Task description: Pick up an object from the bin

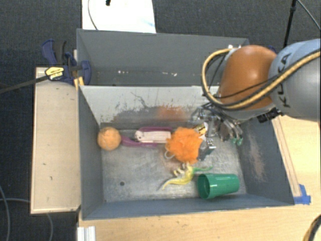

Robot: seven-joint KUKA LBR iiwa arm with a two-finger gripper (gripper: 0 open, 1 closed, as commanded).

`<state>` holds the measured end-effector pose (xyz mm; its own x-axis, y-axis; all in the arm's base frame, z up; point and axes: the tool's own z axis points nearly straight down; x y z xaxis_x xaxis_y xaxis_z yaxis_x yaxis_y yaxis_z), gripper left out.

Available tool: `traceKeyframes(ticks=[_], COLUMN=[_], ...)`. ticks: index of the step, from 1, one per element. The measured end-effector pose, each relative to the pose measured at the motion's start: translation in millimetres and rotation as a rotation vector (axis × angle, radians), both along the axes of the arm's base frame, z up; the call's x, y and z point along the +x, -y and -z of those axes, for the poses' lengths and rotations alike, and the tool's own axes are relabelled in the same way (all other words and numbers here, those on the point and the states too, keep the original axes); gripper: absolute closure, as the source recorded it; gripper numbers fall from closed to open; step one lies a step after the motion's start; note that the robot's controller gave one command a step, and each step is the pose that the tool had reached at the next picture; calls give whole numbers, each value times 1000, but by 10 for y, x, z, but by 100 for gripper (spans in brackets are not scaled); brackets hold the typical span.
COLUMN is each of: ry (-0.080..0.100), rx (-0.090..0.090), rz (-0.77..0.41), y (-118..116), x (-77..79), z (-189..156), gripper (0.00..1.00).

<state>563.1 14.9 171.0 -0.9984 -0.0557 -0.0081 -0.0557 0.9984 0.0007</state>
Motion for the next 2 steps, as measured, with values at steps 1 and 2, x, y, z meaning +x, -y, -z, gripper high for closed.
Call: traceKeyframes(ticks=[1,2], ry=[-2,-3], rx=[1,-3], rz=[-46,-235], y=[-4,-207], x=[15,23], z=[146,461], gripper=[0,0])
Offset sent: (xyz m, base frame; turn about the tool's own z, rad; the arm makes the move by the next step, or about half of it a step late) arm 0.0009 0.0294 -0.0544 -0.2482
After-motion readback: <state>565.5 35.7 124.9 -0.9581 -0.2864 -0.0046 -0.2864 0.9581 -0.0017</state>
